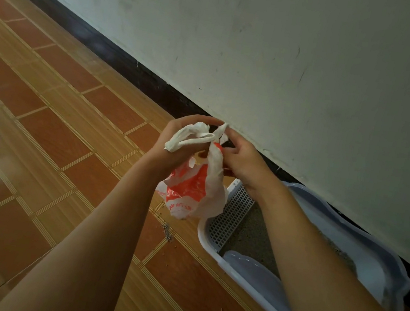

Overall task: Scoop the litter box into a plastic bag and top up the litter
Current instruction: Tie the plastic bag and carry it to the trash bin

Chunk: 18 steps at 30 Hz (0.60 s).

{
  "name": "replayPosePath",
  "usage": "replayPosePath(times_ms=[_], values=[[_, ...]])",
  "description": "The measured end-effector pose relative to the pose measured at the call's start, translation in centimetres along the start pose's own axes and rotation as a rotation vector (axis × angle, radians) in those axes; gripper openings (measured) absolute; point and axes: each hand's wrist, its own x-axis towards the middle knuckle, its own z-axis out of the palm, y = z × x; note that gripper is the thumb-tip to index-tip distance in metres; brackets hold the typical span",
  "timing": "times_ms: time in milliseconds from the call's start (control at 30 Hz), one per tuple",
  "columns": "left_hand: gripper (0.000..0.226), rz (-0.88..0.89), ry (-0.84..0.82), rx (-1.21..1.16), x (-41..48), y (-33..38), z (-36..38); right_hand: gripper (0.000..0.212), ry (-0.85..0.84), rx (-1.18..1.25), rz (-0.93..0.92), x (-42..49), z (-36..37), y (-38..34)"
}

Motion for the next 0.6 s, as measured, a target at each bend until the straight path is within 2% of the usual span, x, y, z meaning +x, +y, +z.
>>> replayPosePath(times_ms=[67, 133, 200, 267, 333, 467, 600], values=[[0.018, 0.169, -0.089, 0.015, 0.3, -0.1, 0.1, 0.059, 0.032, 0.062, 0.017, 0.1, -0.2, 0.2], [0.03, 0.152, -0.133, 0.007, 0.9, -1.2, -0.5, 0.058, 0.054, 0.163, 0.035, 0.0, -0.5, 0.3], [0.039, 0.115, -0.176, -0.021, 1.1, -1.5, -0.3, 0.043, 0.05, 0.301, 0.035, -0.1, -0.8, 0.1], [0.035, 0.054, -0.207, -0.027, 1.2, -1.8, 0.1, 0.026, 0.071, 0.414, 0.021, -0.2, -0.8, -0.1], [0.022, 0.025, -0.15, -0.026, 1.4, -2.0, 0.4, 0.022, 0.142, 0.456, 0.003, -0.3, -0.8, -0.1], [0.032, 0.035, -0.031, -0.052, 1.6, -2.0, 1.0, 0.051, 0.29, 0.492, -0.024, 0.0, -0.7, 0.5], [0.042, 0.038, 0.127, -0.026, 1.9, -2.0, 1.5, 0.06, 0.358, 0.552, -0.053, 0.1, -0.5, 0.9]])
